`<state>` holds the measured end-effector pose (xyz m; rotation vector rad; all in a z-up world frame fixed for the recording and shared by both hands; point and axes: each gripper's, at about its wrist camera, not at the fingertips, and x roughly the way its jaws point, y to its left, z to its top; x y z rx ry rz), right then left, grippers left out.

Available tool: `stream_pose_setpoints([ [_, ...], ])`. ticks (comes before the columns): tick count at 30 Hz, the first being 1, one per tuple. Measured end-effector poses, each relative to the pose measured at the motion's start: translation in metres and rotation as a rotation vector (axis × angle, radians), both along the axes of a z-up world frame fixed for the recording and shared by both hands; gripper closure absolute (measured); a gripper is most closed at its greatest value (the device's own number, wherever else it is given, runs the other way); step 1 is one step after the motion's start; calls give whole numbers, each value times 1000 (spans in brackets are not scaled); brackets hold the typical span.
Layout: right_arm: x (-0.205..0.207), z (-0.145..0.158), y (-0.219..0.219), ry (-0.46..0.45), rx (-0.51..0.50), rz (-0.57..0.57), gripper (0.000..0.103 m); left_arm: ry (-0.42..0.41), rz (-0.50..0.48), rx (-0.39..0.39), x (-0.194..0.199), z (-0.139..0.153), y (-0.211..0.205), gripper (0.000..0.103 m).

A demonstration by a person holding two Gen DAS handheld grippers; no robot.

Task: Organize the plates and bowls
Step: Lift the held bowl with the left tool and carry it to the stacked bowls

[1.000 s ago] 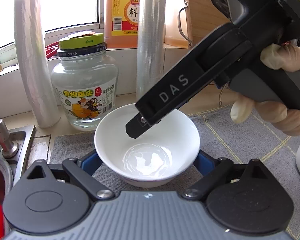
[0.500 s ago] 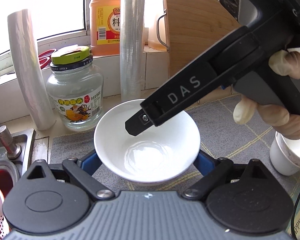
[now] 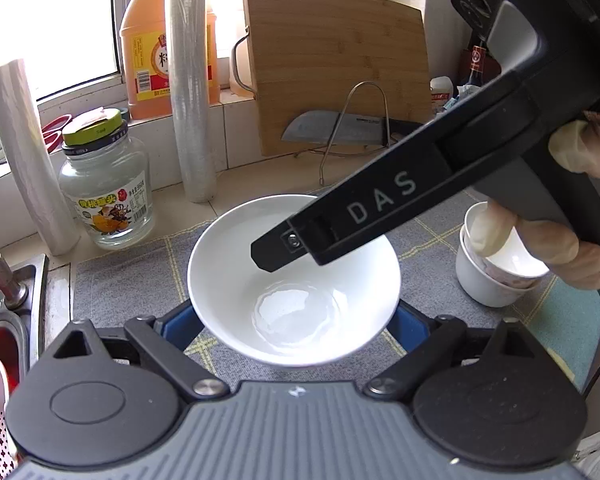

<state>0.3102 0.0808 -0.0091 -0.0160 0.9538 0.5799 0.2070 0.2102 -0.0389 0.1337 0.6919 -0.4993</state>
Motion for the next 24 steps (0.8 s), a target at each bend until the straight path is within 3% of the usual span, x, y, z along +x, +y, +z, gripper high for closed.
stream_pose_setpoints([
  [24, -68, 31, -102, -78, -35, -279, 43, -38, -295, 1, -22, 22, -94, 8],
])
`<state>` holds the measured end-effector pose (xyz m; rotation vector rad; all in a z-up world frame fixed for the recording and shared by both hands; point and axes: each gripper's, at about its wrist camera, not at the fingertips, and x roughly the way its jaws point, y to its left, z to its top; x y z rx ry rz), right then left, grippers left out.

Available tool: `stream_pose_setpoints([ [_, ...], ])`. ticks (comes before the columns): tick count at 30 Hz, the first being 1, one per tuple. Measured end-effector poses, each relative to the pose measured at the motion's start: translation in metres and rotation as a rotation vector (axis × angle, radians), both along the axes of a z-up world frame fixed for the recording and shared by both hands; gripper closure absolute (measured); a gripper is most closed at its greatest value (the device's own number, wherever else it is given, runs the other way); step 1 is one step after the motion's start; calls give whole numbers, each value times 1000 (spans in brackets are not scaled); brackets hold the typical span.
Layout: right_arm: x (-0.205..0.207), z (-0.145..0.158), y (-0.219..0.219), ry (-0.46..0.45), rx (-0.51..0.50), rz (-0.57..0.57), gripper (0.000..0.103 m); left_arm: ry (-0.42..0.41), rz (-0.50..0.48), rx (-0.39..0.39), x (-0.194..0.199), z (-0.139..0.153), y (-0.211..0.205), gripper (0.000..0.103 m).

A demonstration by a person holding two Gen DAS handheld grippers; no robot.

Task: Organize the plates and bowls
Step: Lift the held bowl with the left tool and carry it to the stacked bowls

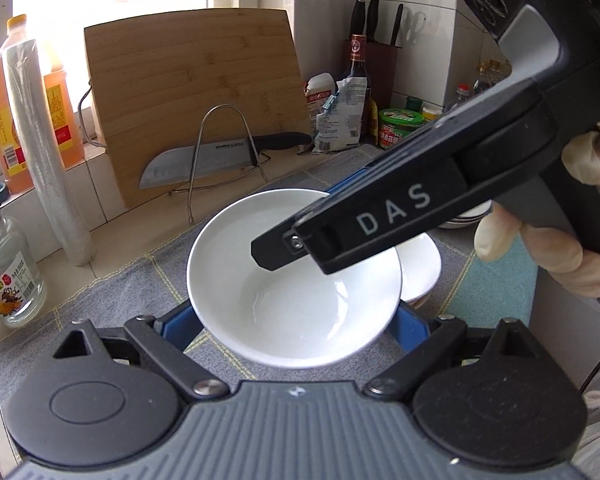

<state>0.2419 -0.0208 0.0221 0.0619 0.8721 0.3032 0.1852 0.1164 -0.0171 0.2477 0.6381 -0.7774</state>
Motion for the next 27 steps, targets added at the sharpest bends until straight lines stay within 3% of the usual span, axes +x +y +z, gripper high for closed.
stream_pose_setpoints([
  [14, -14, -3, -76, -10, -14, -213, 43, -38, -196, -2, 15, -6, -74, 7],
  [27, -7, -26, -98, 43, 23, -256, 43, 20, -230, 36, 25, -22, -95, 7],
])
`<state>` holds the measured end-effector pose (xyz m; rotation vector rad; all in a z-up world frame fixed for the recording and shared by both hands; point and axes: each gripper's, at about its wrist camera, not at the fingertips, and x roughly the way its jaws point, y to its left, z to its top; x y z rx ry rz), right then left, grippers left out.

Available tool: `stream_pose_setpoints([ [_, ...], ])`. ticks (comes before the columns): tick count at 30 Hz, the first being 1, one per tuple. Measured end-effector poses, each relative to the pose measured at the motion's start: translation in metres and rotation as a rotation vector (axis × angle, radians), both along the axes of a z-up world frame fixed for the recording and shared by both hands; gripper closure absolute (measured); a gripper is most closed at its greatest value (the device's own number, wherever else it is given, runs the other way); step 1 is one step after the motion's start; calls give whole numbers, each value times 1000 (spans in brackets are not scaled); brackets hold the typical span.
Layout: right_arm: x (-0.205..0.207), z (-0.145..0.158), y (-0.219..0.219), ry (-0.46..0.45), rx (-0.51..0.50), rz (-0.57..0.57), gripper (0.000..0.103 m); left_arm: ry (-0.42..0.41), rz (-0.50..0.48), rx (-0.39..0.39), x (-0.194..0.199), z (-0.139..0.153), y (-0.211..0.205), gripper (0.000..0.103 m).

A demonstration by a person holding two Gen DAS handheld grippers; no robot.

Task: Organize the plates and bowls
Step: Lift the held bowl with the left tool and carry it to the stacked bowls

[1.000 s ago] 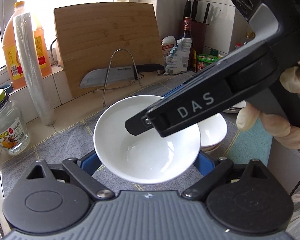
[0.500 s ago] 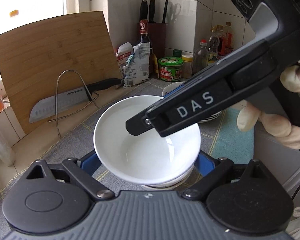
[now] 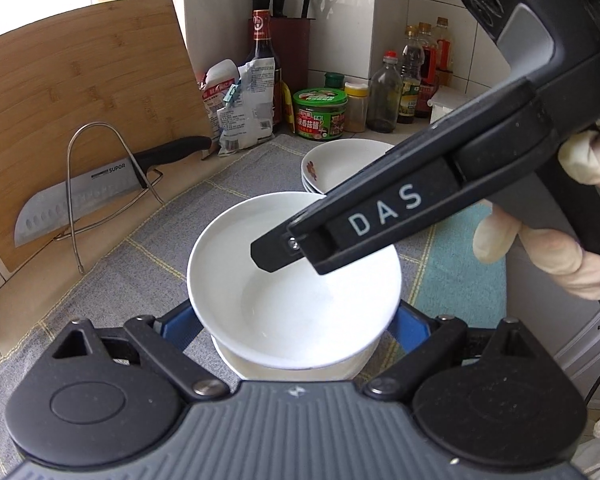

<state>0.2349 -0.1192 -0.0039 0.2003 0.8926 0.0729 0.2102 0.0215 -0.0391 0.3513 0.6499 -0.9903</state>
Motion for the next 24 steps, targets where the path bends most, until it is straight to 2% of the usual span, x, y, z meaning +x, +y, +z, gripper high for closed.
stream_pose_setpoints([
  [24, 5, -12, -3, 32, 23, -5, 43, 43, -5, 24, 6, -11, -4, 7],
])
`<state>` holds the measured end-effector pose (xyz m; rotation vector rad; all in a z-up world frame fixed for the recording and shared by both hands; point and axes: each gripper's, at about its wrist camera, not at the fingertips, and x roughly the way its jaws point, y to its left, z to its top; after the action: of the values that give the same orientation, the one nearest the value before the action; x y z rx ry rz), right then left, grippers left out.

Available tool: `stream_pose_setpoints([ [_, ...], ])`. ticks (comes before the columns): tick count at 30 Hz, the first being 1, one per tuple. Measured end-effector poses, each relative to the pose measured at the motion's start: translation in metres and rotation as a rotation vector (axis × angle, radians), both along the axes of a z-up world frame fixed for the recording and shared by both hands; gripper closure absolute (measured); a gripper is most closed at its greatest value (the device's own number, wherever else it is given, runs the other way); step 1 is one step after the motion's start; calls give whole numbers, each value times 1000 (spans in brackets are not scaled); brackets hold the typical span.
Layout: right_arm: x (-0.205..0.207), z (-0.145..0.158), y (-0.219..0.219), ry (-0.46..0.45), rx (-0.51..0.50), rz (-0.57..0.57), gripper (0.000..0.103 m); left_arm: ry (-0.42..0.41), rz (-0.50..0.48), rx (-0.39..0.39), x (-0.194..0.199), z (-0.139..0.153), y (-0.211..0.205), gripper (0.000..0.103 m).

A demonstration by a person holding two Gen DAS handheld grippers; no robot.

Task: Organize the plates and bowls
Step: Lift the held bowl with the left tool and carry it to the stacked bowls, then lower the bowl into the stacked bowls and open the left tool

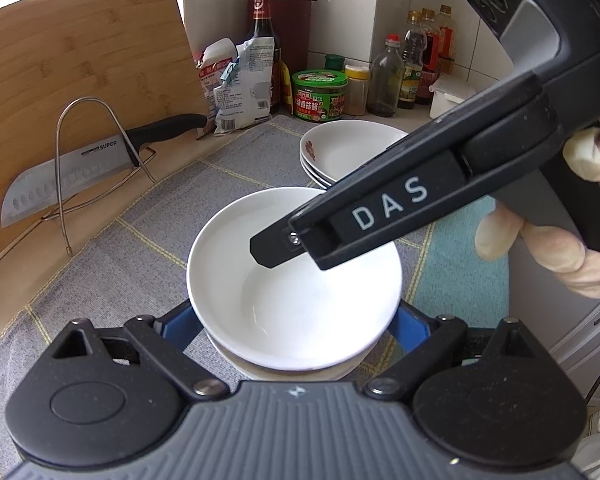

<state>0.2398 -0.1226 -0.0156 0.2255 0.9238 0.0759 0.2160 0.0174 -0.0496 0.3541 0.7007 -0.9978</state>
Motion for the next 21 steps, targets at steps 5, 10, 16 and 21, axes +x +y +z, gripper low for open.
stream_pose_setpoints([
  [5, 0, -1, 0, 4, 1, -4, 43, -2, -4, 2, 0, 1, 0, 7],
  [10, 0, -2, -1, 4, 11, -4, 43, 1, 1, 4, 0, -1, 0, 7],
  [16, 0, -3, -1, 4, 15, -2, 42, 2, 6, 2, 0, -2, 0, 7],
  [21, 0, -3, -1, 5, 21, 2, 33, 1, 17, 5, 1, -2, 0, 7],
])
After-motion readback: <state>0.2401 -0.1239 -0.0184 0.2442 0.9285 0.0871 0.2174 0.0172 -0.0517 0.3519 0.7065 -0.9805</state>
